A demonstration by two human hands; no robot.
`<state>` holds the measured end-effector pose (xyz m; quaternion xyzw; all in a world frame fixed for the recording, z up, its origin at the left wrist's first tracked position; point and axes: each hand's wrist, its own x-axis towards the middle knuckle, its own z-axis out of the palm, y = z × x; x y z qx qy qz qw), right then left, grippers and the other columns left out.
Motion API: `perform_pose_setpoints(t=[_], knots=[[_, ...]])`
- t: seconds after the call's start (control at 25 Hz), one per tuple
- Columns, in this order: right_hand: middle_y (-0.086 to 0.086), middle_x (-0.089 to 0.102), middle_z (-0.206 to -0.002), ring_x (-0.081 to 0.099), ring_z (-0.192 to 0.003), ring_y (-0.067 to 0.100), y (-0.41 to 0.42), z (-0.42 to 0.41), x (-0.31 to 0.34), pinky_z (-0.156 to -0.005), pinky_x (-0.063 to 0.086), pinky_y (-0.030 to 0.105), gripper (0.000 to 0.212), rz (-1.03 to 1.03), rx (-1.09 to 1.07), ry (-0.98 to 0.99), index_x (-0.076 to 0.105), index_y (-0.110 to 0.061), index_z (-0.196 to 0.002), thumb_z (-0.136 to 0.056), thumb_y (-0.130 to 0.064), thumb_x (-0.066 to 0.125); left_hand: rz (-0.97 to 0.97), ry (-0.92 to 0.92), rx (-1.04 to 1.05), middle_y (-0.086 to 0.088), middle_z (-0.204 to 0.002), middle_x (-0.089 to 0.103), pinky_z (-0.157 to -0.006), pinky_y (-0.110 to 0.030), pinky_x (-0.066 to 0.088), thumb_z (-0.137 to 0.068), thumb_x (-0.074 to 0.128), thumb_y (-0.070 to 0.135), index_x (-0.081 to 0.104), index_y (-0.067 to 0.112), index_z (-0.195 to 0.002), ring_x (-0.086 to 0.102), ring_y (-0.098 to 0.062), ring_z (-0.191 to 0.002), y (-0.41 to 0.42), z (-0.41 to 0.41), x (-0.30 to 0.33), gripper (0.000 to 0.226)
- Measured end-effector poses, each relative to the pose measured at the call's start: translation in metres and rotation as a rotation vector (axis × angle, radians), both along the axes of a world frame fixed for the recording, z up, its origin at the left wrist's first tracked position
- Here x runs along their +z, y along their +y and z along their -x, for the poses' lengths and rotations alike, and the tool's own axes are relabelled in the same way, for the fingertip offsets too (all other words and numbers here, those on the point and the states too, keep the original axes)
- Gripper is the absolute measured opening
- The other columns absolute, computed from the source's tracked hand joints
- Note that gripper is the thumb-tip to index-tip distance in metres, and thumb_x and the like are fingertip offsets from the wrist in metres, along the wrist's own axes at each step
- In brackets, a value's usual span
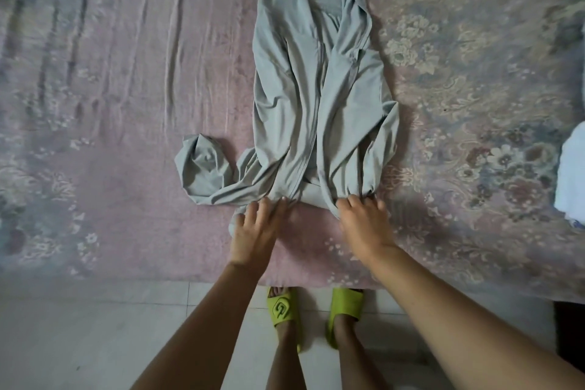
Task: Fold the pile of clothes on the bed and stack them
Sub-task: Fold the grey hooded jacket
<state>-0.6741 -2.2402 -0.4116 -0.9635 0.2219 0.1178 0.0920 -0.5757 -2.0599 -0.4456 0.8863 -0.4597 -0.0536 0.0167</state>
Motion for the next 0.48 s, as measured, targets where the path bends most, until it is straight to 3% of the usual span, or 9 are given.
perform_pose_setpoints(t=[0.08,0.16,0.2,0.28,0.36,0.48], knots=[[0.013,0.060,-0.080,0.061,-0.059,0.034,0.005,-0.007,0.003,-0.049,0.045,0.034,0.026,-0.146,-0.143,-0.094,0.061,-0.005,-0.081,-0.064,-0.003,0.080,-0.023,0.086,0.066,-0.019,-0.087,0.058,-0.044,-0.038,0.052,-0.049,0.068,-0.012,0.059,0.013,-0.126,0.058,-0.036,-0.065,-0.001,-0.001,0.007,0.083],[0.010,0.059,-0.102,0.061,-0.084,0.031,0.012,-0.018,0.010,-0.065,0.045,0.035,0.016,-0.363,-0.387,-0.168,0.059,-0.005,-0.101,-0.086,-0.010,0.063,0.017,0.184,0.122,-0.018,-0.084,0.058,-0.035,-0.035,0.046,-0.044,0.075,-0.016,0.058,0.010,-0.126,0.059,-0.035,-0.060,-0.010,0.004,0.016,0.087],[0.006,0.060,-0.111,0.060,-0.096,0.026,0.014,-0.022,0.011,-0.076,0.044,0.033,0.021,-0.487,-0.465,-0.213,0.059,-0.006,-0.111,-0.090,-0.013,0.060,0.072,0.279,0.142,-0.019,-0.089,0.058,-0.035,-0.035,0.045,-0.053,0.074,-0.014,0.054,0.007,-0.128,0.059,-0.036,-0.063,-0.017,0.008,0.021,0.080],[0.005,0.058,-0.124,0.055,-0.114,0.019,0.017,-0.019,0.008,-0.094,0.039,0.024,0.035,-0.678,-0.408,-0.214,0.058,-0.006,-0.126,-0.092,-0.012,0.059,0.169,0.489,0.164,-0.020,-0.106,0.058,-0.045,-0.040,0.051,-0.080,0.055,0.004,0.047,0.002,-0.135,0.062,-0.038,-0.078,-0.030,0.015,0.023,0.055],[0.009,0.058,-0.126,0.056,-0.116,0.025,0.015,-0.004,0.007,-0.099,0.042,0.028,0.035,-0.630,-0.262,-0.213,0.060,-0.004,-0.125,-0.090,-0.002,0.058,0.160,0.559,0.103,-0.017,-0.121,0.056,-0.060,-0.045,0.056,-0.089,0.037,0.022,0.047,0.005,-0.137,0.062,-0.038,-0.095,-0.026,0.022,0.020,0.052],[0.014,0.062,-0.107,0.061,-0.097,0.033,0.006,0.026,-0.004,-0.081,0.054,0.043,0.035,-0.286,-0.224,-0.288,0.067,-0.004,-0.111,-0.077,0.005,0.068,0.201,0.401,0.027,-0.015,-0.119,0.061,-0.071,-0.039,0.056,-0.086,0.043,0.019,0.057,0.008,-0.127,0.062,-0.033,-0.098,-0.007,0.022,0.007,0.044]])
